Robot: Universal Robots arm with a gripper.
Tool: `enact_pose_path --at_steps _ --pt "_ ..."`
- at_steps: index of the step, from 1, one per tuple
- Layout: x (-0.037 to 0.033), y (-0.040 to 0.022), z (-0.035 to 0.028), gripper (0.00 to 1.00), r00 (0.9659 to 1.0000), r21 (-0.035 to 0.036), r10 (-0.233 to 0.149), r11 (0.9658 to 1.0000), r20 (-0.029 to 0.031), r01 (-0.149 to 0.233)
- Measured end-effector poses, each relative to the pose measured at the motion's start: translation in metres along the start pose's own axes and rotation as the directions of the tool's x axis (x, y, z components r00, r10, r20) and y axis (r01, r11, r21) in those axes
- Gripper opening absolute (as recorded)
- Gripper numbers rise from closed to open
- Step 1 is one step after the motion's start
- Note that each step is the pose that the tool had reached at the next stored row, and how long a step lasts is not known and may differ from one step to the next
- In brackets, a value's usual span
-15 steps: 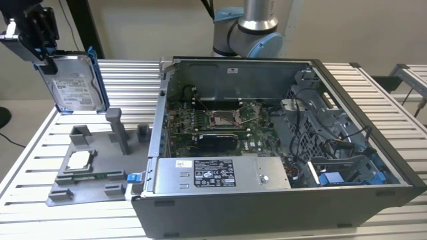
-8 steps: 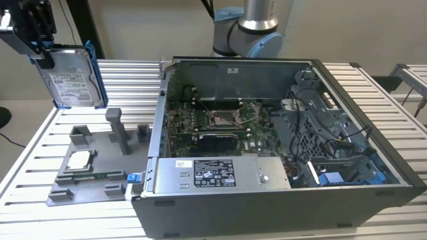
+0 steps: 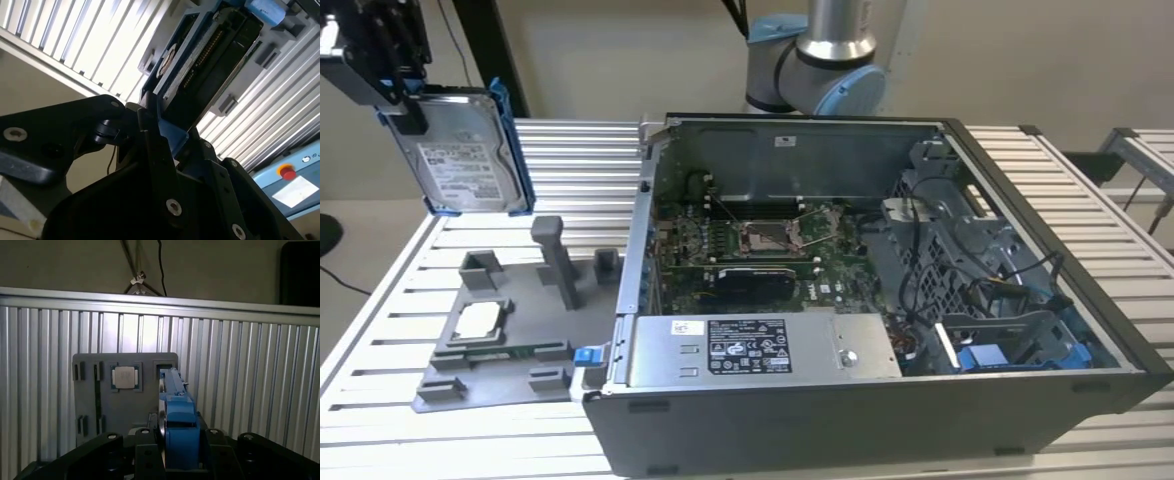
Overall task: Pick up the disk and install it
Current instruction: 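Pick up the disk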
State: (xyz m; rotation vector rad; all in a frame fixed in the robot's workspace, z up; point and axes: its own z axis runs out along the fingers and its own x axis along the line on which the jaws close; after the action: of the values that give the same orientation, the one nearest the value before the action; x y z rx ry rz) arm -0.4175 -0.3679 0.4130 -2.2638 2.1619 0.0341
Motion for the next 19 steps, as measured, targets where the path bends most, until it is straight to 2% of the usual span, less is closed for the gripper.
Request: enact_pose_path --at_steps 5,19 --pt "-0.0001 0.0001 -0.0046 0.00 1.0000 0.0001 0.001 1.0000 0.0000 -0.001" --pt "-0.0002 0.0002 -0.0097 0.00 1.0000 0.0001 0.002 1.0000 0.0001 -0.002"
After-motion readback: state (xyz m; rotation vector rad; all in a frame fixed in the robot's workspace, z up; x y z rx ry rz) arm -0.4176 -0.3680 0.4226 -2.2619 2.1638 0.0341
